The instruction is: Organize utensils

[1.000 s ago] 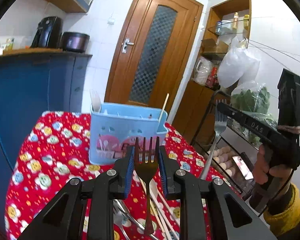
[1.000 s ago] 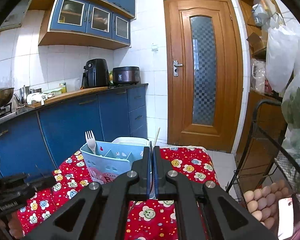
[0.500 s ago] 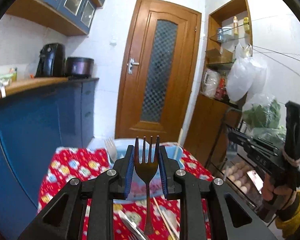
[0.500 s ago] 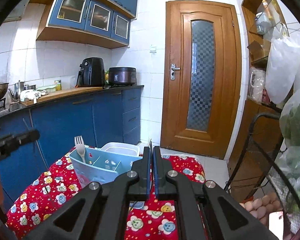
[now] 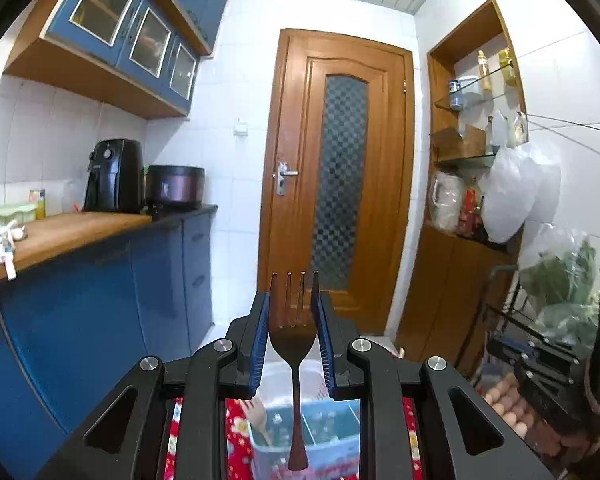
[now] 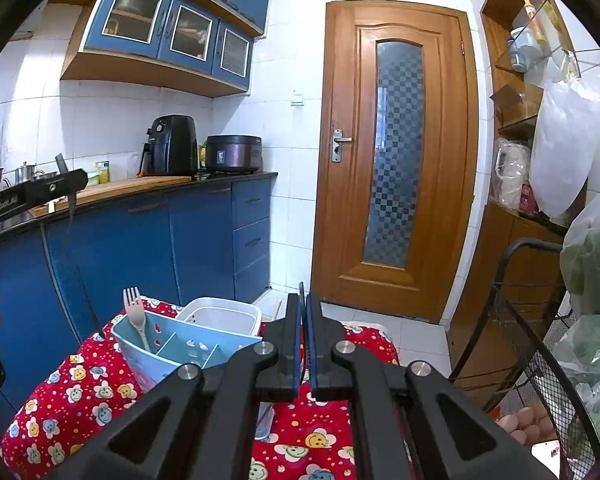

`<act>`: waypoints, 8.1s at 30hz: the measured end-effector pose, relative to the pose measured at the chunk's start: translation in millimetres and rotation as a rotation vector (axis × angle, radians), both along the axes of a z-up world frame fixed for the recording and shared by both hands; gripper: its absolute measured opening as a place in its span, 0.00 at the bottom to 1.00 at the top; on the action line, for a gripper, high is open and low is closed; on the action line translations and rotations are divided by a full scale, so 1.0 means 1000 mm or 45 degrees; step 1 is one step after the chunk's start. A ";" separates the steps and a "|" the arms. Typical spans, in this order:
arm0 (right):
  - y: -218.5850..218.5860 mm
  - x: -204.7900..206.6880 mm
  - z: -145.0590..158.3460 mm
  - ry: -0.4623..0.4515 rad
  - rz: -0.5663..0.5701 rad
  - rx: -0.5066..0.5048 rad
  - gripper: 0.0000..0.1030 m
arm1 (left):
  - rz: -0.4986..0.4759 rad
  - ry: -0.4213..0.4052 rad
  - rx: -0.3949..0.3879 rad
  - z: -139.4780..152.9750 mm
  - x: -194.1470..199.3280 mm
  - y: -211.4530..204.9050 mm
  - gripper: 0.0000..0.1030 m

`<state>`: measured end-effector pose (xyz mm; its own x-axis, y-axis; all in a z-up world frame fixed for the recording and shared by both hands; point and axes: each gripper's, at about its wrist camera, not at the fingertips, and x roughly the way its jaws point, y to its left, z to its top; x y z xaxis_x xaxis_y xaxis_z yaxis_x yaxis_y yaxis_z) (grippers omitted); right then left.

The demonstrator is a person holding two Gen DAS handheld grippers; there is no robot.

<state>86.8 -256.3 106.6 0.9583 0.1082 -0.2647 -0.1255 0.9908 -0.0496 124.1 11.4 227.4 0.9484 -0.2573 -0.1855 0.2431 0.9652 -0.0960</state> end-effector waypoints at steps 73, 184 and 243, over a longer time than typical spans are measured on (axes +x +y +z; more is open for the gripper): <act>0.015 0.021 -0.047 0.205 0.096 0.184 0.10 | -0.022 0.297 0.004 -0.092 0.045 -0.002 0.43; 0.033 0.012 -0.189 1.093 0.287 -0.051 0.10 | 0.001 1.099 0.147 -0.249 -0.028 -0.001 0.42; 0.026 -0.016 -0.146 0.820 0.406 0.073 0.06 | -0.116 1.109 0.034 -0.244 -0.058 -0.030 0.03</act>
